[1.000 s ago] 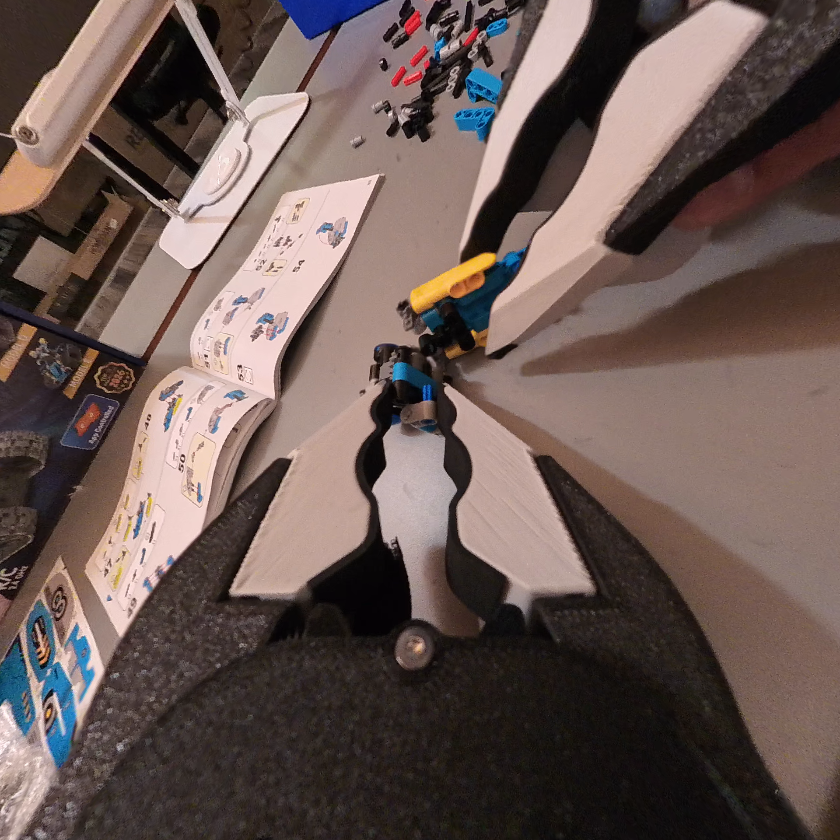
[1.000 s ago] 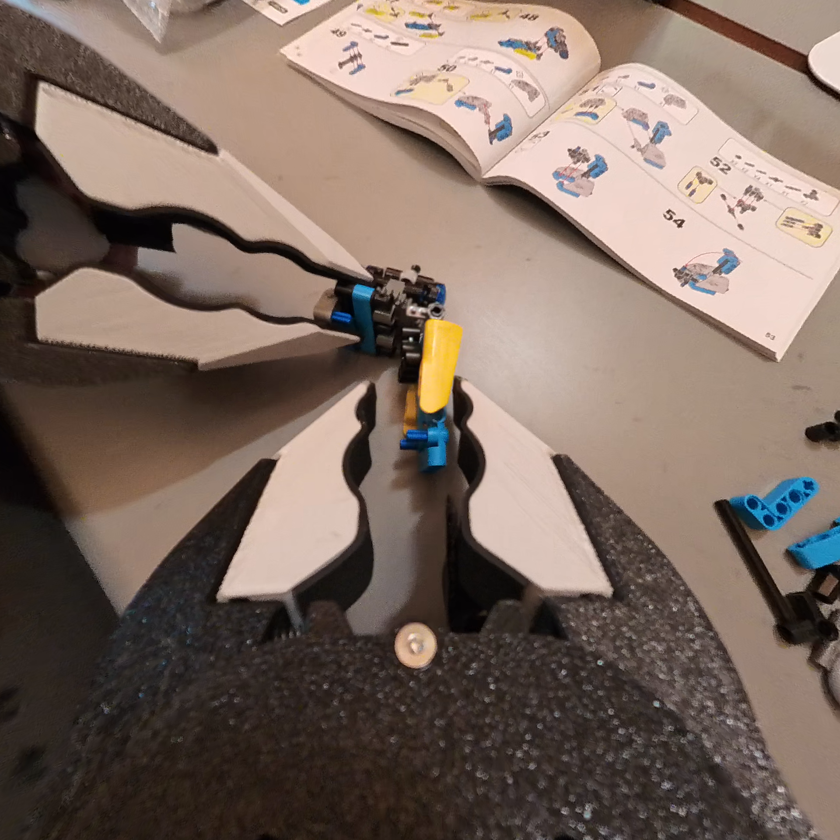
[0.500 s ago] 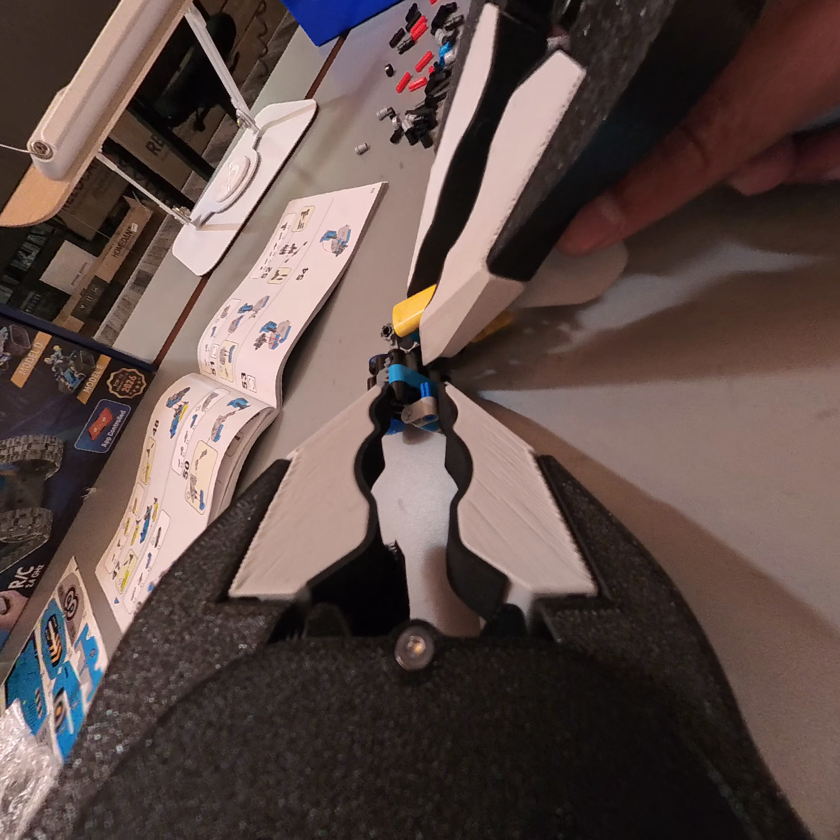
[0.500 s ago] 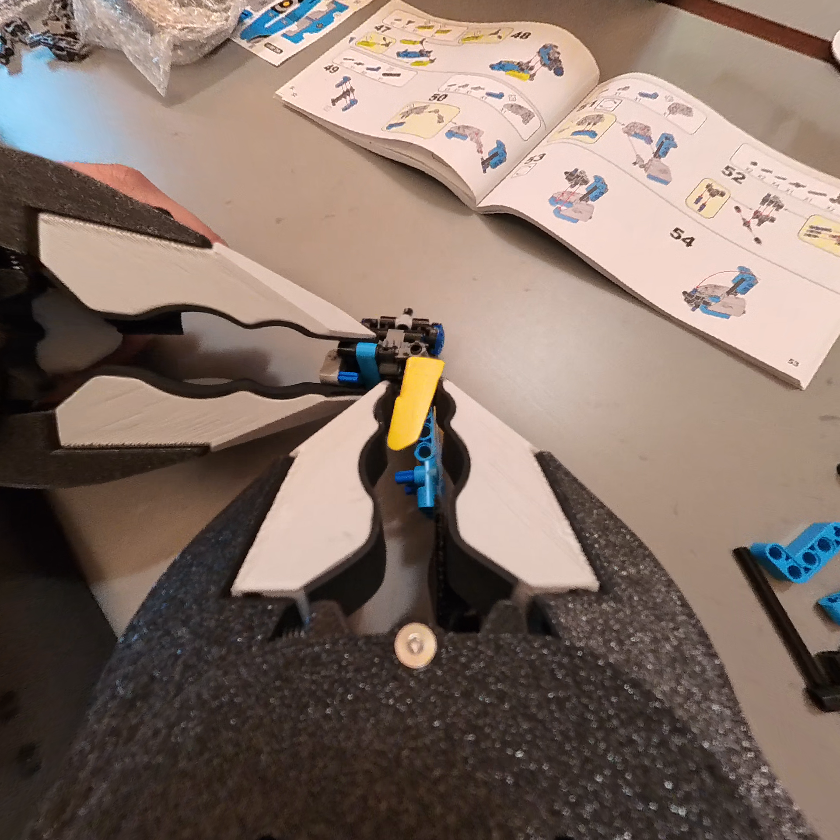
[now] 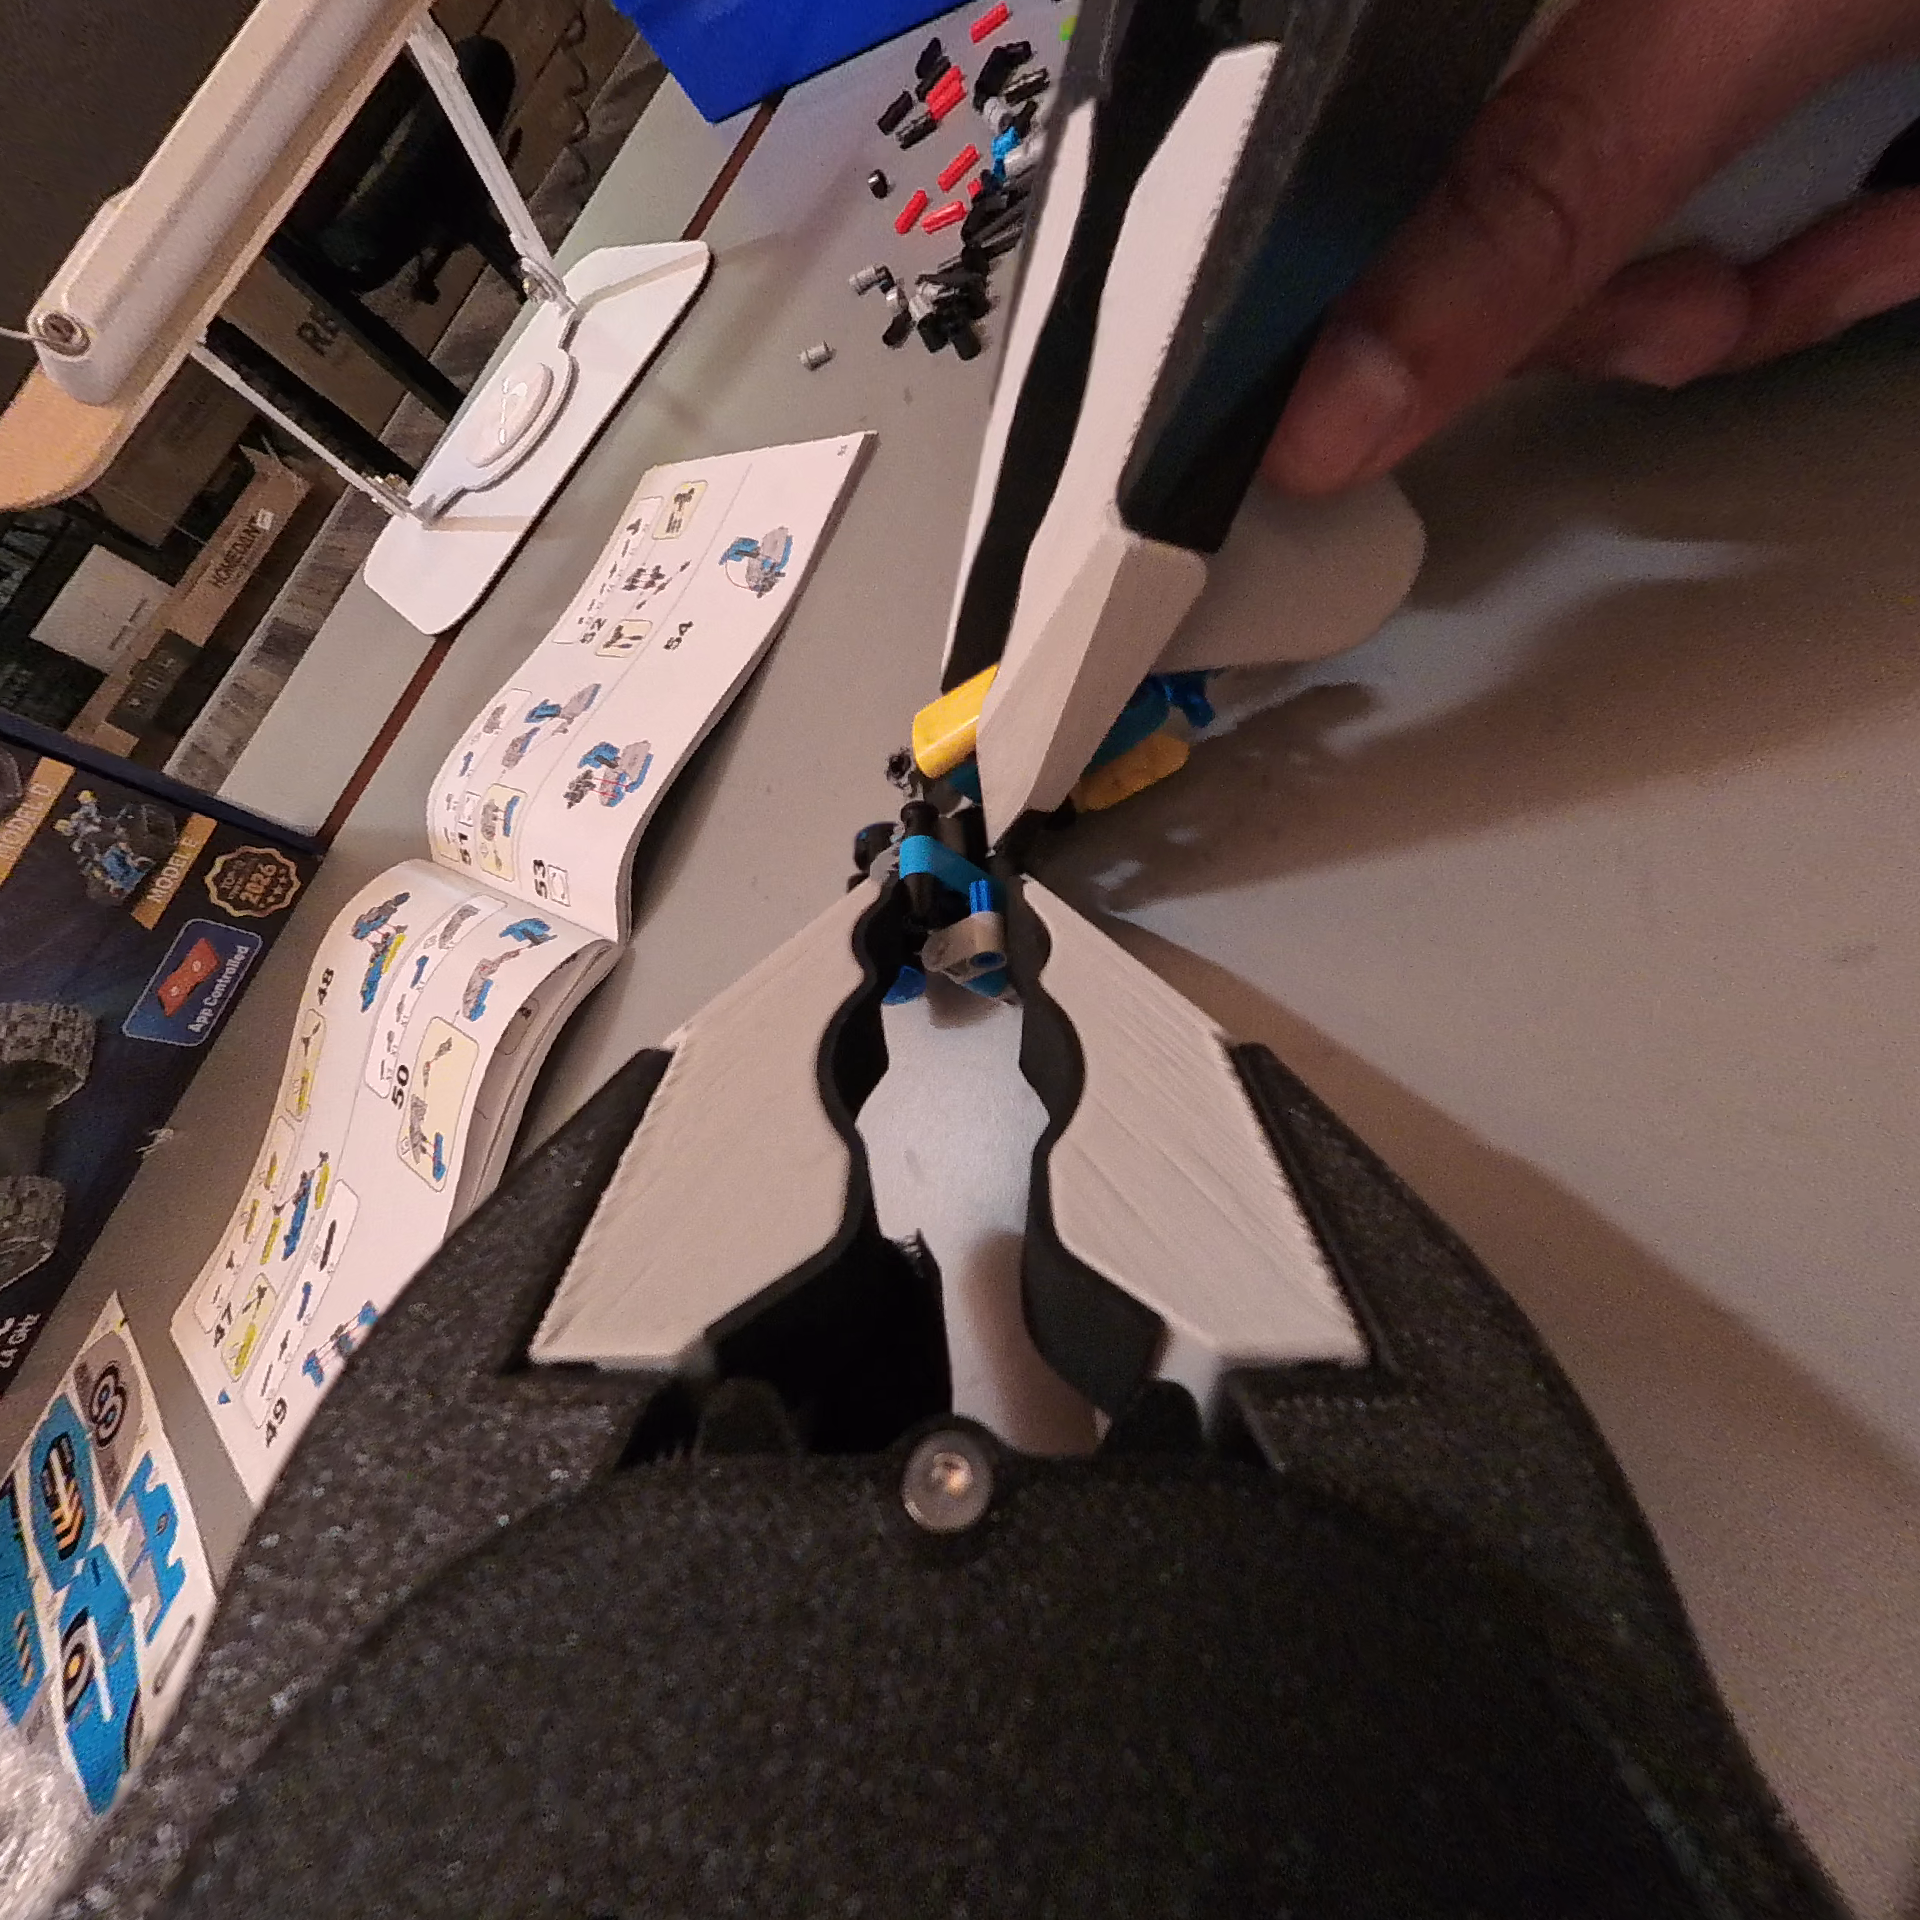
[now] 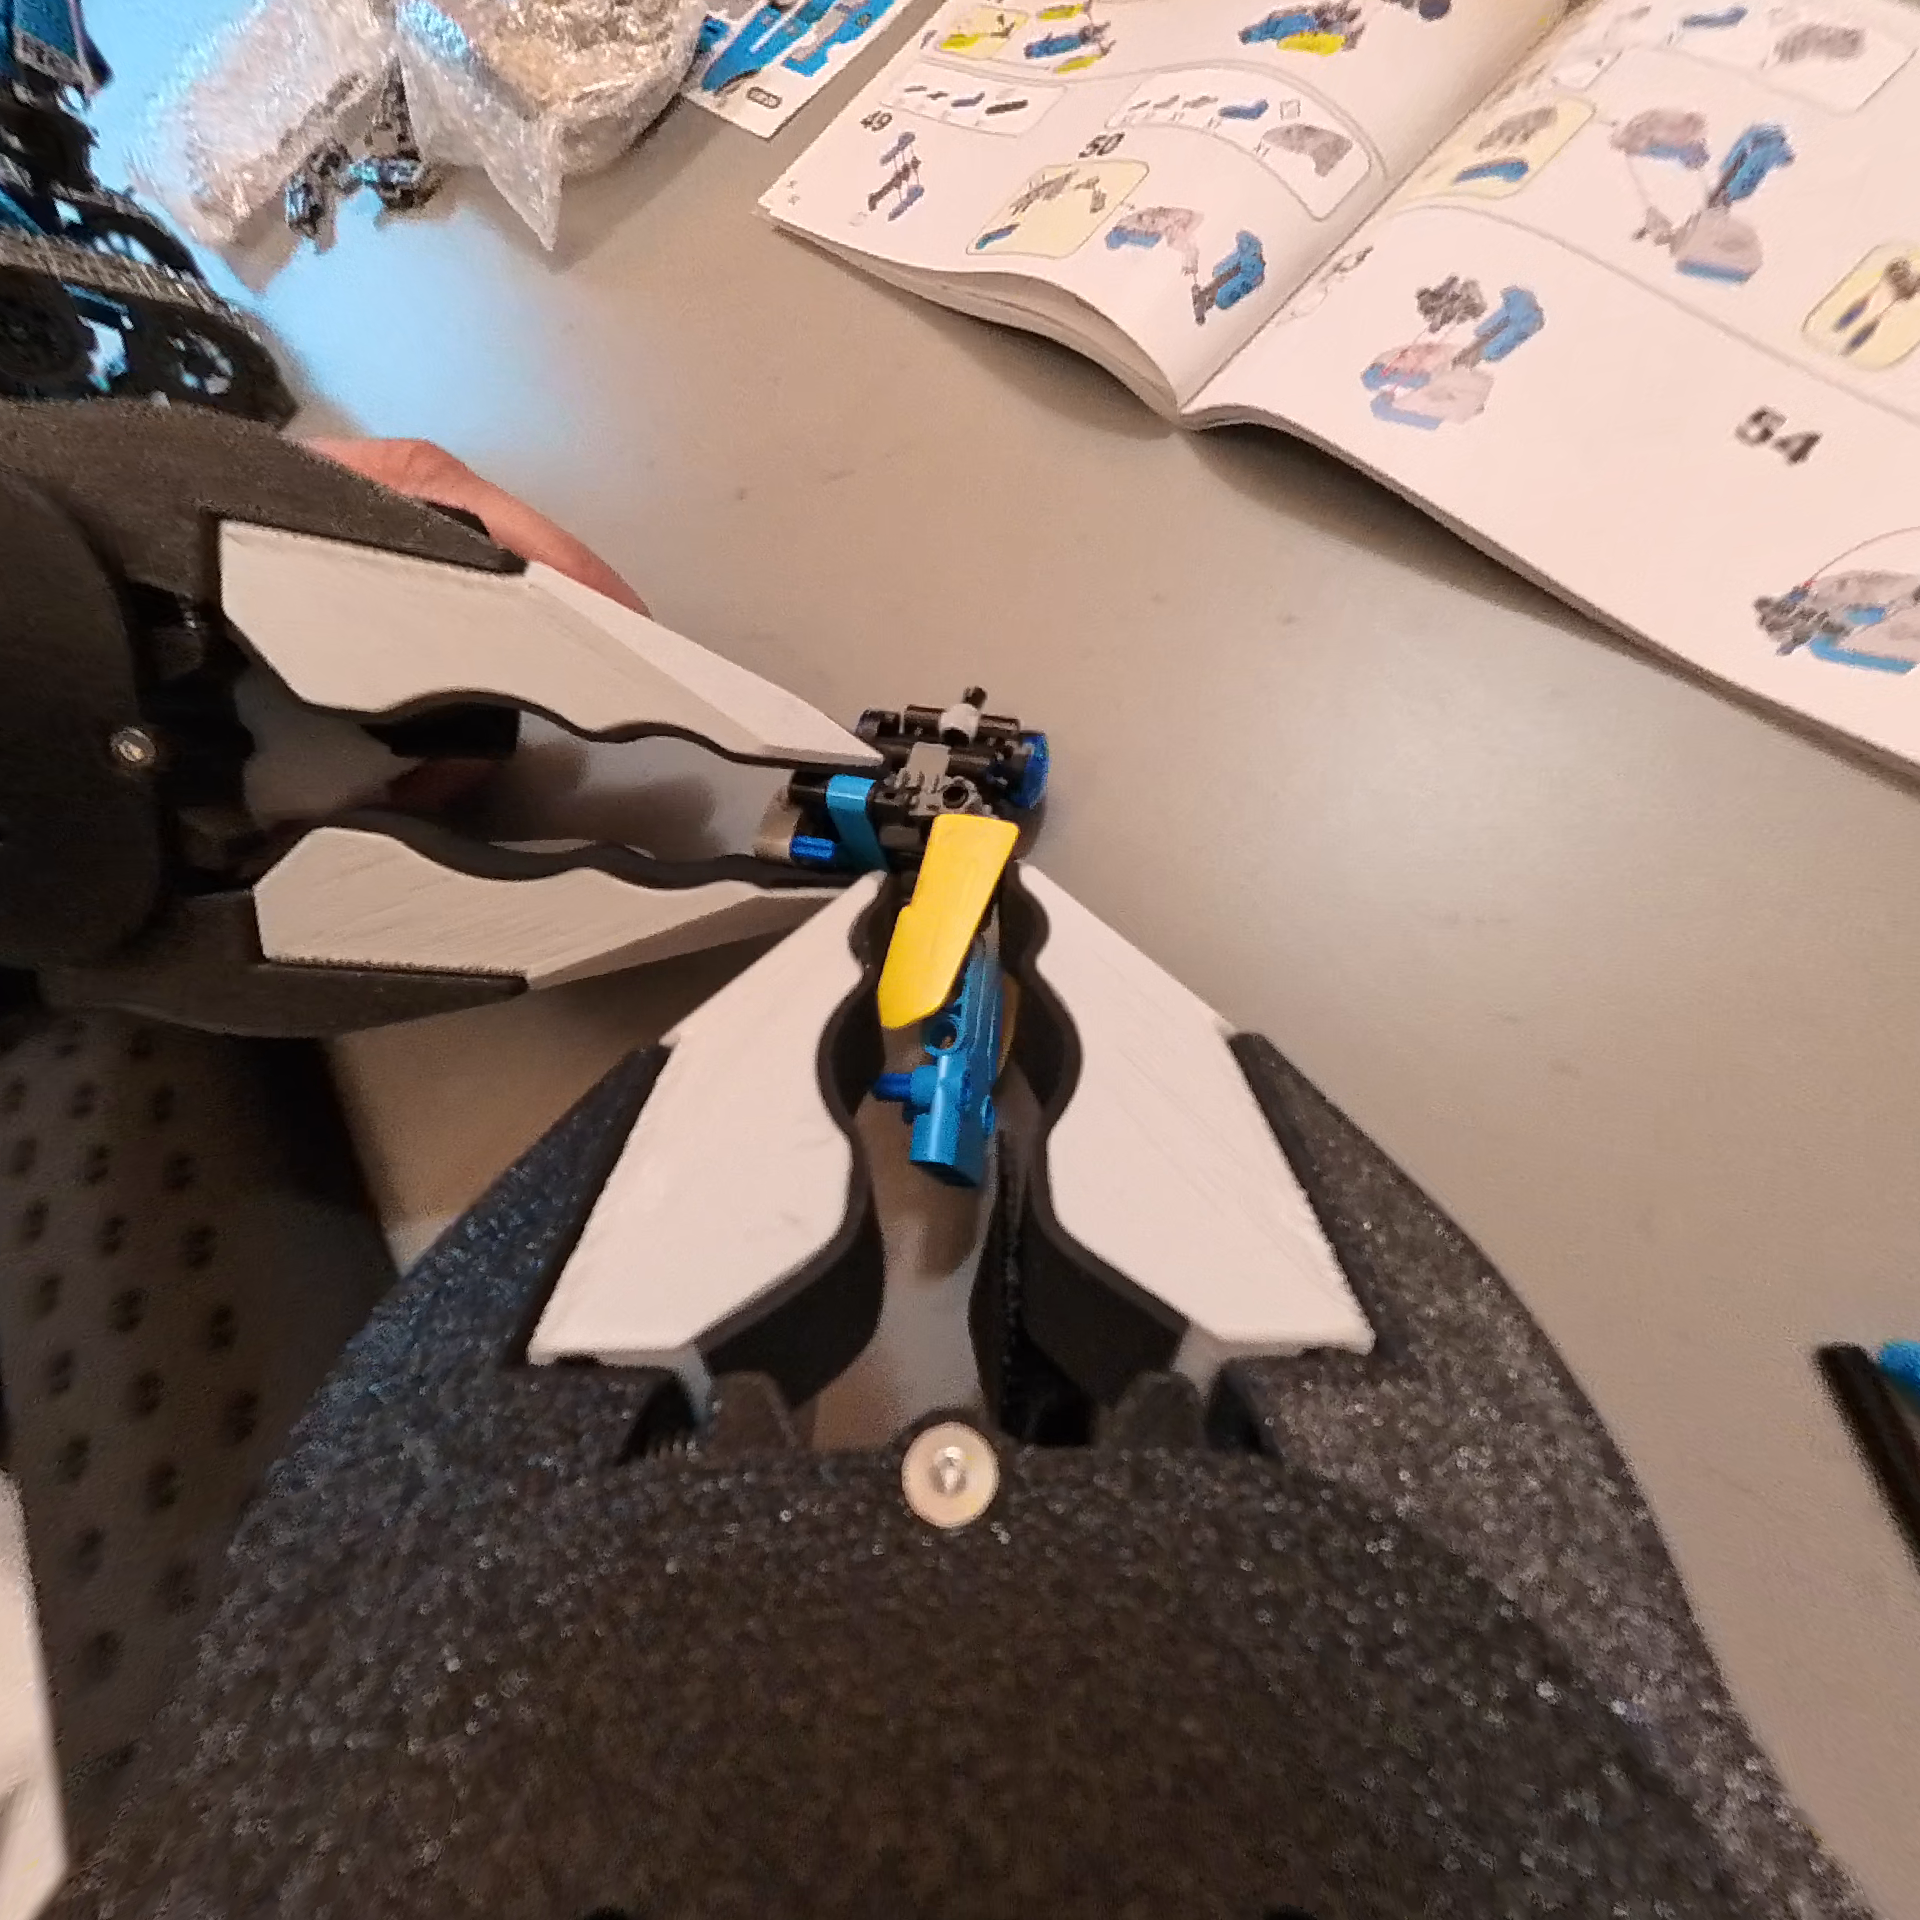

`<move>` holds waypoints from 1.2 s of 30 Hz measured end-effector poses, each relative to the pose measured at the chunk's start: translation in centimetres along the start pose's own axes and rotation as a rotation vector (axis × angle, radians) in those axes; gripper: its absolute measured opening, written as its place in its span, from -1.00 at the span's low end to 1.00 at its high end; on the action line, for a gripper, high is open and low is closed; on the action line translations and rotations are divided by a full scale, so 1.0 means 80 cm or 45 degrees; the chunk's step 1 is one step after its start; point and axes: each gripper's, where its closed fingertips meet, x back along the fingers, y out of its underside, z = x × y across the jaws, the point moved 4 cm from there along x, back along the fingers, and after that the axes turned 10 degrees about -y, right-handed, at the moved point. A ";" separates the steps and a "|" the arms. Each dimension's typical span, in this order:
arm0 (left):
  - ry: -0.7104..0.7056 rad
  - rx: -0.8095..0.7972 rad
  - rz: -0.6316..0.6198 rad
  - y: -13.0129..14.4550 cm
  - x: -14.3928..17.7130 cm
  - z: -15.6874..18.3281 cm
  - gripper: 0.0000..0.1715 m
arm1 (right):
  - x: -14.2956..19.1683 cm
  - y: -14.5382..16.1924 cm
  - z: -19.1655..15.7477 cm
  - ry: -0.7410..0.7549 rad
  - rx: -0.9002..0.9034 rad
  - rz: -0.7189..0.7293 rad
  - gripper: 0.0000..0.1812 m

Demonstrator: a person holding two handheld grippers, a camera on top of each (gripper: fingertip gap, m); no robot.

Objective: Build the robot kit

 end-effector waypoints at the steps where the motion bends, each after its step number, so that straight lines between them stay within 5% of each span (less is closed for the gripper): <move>1: -0.007 -0.001 -0.001 0.000 0.000 0.000 -0.79 | 0.000 0.000 0.000 -0.005 -0.025 -0.001 -0.79; 11: -0.041 0.022 -0.043 0.003 -0.001 0.000 -0.79 | -0.004 0.003 -0.013 0.236 0.000 -0.021 -0.78; 16: -0.049 0.007 -0.037 0.002 -0.001 0.001 -0.79 | 0.001 0.006 -0.011 0.060 -0.071 0.011 -0.76; 36: -0.016 0.095 -0.054 0.002 -0.004 -0.004 -0.80 | -0.002 0.002 -0.009 0.088 -0.046 -0.020 -0.75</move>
